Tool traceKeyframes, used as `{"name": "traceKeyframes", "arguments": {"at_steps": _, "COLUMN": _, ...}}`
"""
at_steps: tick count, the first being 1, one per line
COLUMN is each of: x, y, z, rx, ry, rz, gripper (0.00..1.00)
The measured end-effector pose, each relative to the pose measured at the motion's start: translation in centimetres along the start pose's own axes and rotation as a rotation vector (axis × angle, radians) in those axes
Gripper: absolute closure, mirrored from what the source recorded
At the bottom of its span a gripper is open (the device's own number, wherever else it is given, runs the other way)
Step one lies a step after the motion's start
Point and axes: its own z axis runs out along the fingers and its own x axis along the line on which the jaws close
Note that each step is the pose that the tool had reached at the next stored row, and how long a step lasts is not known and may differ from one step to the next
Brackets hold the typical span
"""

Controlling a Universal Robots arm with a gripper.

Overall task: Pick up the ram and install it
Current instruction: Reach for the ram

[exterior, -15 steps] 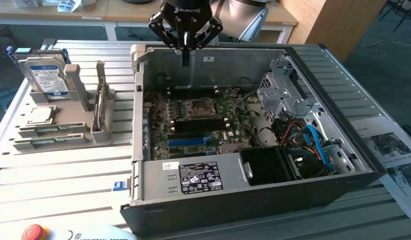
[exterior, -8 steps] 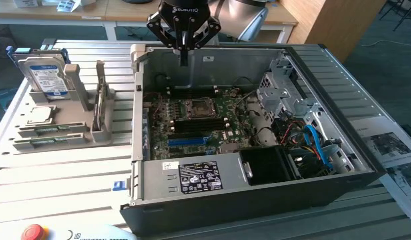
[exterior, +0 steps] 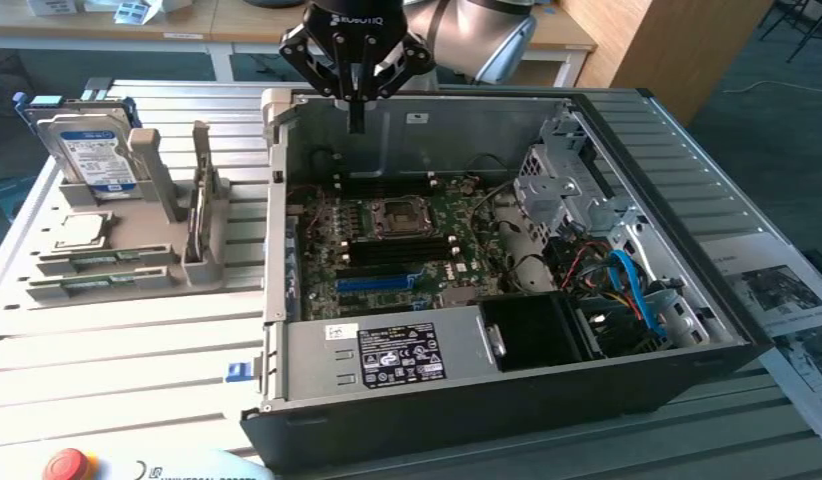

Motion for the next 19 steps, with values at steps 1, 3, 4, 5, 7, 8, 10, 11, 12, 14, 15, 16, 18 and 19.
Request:
{"name": "traceKeyframes", "arguments": {"at_steps": 1, "x": 0.1, "y": -0.01, "z": 0.0, "rx": -0.0001, "ry": 0.0, "rz": 0.0, "gripper": 0.89}}
{"name": "traceKeyframes", "arguments": {"at_steps": 3, "x": 0.4, "y": -0.03, "z": 0.0, "rx": 0.0, "ry": 0.0, "rz": 0.0, "gripper": 0.89}}
{"name": "traceKeyframes", "arguments": {"at_steps": 4, "x": 0.6, "y": -0.04, "z": 0.01, "rx": 0.0, "ry": 0.0, "rz": 0.0, "gripper": 0.89}}
{"name": "traceKeyframes", "arguments": {"at_steps": 5, "x": 0.7, "y": -0.05, "z": 0.0, "rx": -0.0001, "ry": 0.0, "rz": 0.0, "gripper": 0.89}}
{"name": "traceKeyframes", "arguments": {"at_steps": 7, "x": 1.0, "y": -0.08, "z": 0.01, "rx": -0.0001, "ry": 0.0, "rz": 0.0, "gripper": 0.89}}
{"name": "traceKeyframes", "arguments": {"at_steps": 8, "x": 1.2, "y": -0.09, "z": 0.01, "rx": -0.0001, "ry": -0.0001, "rz": 0.0, "gripper": 0.89}}
{"name": "traceKeyframes", "arguments": {"at_steps": 10, "x": 1.5, "y": -0.11, "z": 0.01, "rx": -0.0001, "ry": 0.0, "rz": 0.0, "gripper": 0.89}}
{"name": "traceKeyframes", "arguments": {"at_steps": 11, "x": 1.7, "y": -0.13, "z": 0.0, "rx": 0.0, "ry": 0.0, "rz": 0.0, "gripper": 0.89}}
{"name": "traceKeyframes", "arguments": {"at_steps": 12, "x": 1.8, "y": -0.14, "z": 0.0, "rx": 0.0, "ry": 0.0, "rz": 0.0, "gripper": 0.89}}
{"name": "traceKeyframes", "arguments": {"at_steps": 14, "x": 2.1, "y": -0.16, "z": 0.0, "rx": 0.0, "ry": 0.0, "rz": 0.0, "gripper": 0.89}}
{"name": "traceKeyframes", "arguments": {"at_steps": 15, "x": 2.3, "y": -0.17, "z": 0.0, "rx": 0.0, "ry": 0.0, "rz": 0.0, "gripper": 0.89}}
{"name": "traceKeyframes", "arguments": {"at_steps": 16, "x": 2.4, "y": -0.18, "z": -0.01, "rx": 0.0, "ry": 0.0, "rz": 0.0, "gripper": 0.89}}
{"name": "traceKeyframes", "arguments": {"at_steps": 18, "x": 2.7, "y": -0.2, "z": 0.0, "rx": -0.0001, "ry": -0.0001, "rz": 0.0, "gripper": 0.89}}
{"name": "traceKeyframes", "arguments": {"at_steps": 19, "x": 2.9, "y": -0.21, "z": -0.01, "rx": 0.0, "ry": 0.0, "rz": 0.0, "gripper": 0.89}}
